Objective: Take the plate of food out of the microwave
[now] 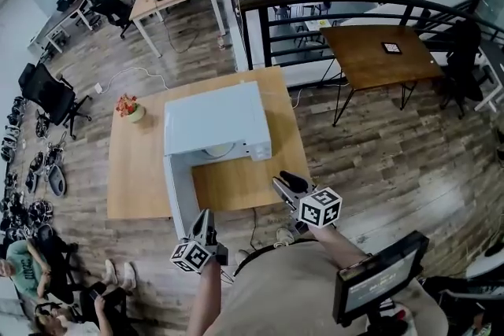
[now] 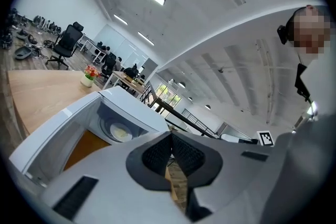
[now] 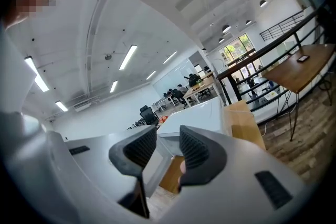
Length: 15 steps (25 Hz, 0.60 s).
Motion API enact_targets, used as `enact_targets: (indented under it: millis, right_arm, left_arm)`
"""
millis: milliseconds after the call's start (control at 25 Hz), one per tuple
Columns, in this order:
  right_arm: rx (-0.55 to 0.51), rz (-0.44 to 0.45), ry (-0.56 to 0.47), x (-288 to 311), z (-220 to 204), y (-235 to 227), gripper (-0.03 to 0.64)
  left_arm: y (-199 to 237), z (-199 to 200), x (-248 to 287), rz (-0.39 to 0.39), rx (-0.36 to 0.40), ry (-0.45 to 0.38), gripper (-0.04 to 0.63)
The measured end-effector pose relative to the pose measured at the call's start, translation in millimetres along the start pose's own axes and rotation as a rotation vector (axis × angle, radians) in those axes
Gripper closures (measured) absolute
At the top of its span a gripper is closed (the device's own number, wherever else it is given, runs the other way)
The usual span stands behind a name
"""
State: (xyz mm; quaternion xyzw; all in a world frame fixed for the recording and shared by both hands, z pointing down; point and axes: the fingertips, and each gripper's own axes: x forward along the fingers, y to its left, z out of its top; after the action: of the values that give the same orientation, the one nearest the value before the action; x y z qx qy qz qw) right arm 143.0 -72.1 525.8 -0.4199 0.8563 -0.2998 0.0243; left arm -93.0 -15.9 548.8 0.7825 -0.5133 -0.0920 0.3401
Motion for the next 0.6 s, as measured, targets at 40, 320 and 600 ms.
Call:
enact_targets:
  millis: [40,320,600]
  right_arm:
    - [-0.002,0.003,0.003,-4,1,-5,0.480]
    - [-0.033,0.018,0.007,-16,5,-31,0.480]
    - [0.008,0.025,-0.003,-9,1,-29,0.480]
  left_arm:
    - [-3,-4,1,0.007,-0.006,-0.009,0.591]
    - [-20,-34,9,0.035,-0.062,-0.048,0.591]
    - [-17,-26,0,0.061,-0.043,-0.044,0.591]
